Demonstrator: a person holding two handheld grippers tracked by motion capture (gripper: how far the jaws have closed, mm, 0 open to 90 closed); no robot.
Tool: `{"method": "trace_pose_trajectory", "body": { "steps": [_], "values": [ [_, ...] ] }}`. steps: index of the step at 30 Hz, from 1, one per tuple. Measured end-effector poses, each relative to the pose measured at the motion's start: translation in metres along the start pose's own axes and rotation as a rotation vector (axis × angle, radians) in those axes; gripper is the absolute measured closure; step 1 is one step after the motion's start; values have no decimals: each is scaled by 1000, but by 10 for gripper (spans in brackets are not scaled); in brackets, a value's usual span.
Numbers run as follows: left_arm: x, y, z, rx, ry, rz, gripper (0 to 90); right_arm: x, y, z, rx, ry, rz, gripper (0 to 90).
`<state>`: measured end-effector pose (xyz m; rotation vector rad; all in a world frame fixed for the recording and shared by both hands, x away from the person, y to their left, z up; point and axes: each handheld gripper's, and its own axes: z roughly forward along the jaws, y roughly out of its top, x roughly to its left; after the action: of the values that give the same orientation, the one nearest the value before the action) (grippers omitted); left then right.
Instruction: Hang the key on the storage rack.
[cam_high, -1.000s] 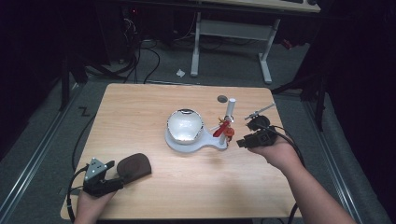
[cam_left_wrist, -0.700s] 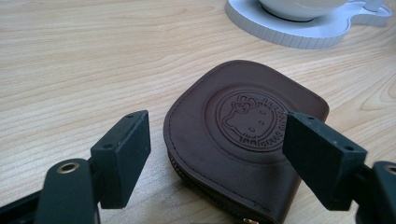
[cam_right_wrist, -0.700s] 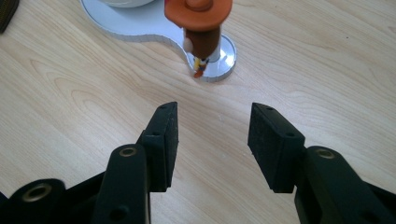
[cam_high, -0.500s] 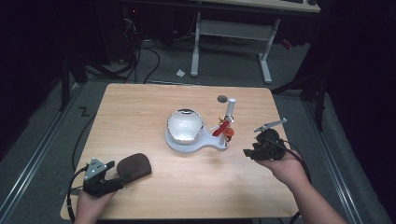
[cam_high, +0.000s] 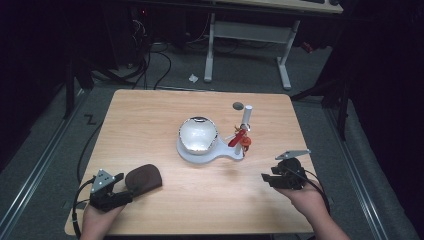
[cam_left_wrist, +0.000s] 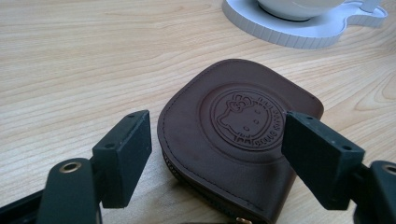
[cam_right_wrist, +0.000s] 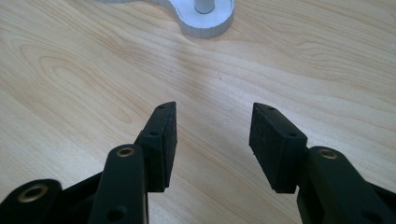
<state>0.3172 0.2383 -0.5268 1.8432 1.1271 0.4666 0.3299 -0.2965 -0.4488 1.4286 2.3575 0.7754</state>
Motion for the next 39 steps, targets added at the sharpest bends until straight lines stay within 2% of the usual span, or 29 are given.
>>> {"method": "trace_pose_trajectory", "body": {
  "steps": [9, 11, 13, 14, 18, 21, 22, 23, 24, 26, 31, 33, 34, 38, 39],
  "values": [
    [1, 1, -2, -2, -3, -18, 252, 0, -28, 18, -44, -13, 20, 518],
    [3, 0, -3, -3, -4, -35, 256, 3, -38, 24, -66, -16, 22, 518],
    [3, 0, -3, -4, -4, -42, 257, 4, -40, 25, -73, -15, 27, 517],
    [4, 0, -5, -7, -5, -50, 261, 8, -47, 28, -97, -17, 27, 517],
    [5, 1, -6, -13, -5, -62, 271, 12, -54, 32, -122, -19, 32, 516],
    [8, 2, -8, -19, -3, -90, 279, 15, -62, 36, -167, -45, 31, 516],
    [8, 2, -8, -19, -3, -90, 280, 15, -62, 36, -167, -45, 31, 516],
    [9, 2, -8, -23, 2, -98, 286, 15, -69, 37, -228, -48, 38, 518],
    [10, 2, -9, -26, 2, -106, 286, 15, -69, 37, -228, -48, 38, 518],
    [11, 3, -10, -38, 12, -122, 319, 10, -74, 34, -252, 6, 71, 512],
    [13, 3, -6, -16, 19, -130, 379, 8, -80, 33, -253, 15, 69, 515],
    [17, 2, 0, 12, -4, -160, 453, 8, -81, 34, -255, 35, 59, 515],
    [17, 2, 0, 12, -4, -160, 466, 8, -81, 34, -255, 35, 59, 515],
    [22, 1, 5, 18, -41, -214, 561, 9, -81, 37, -247, 66, 49, 514],
    [22, 1, 5, 18, -41, -214, 574, 9, -81, 37, -247, 66, 49, 514]
  ]
}}
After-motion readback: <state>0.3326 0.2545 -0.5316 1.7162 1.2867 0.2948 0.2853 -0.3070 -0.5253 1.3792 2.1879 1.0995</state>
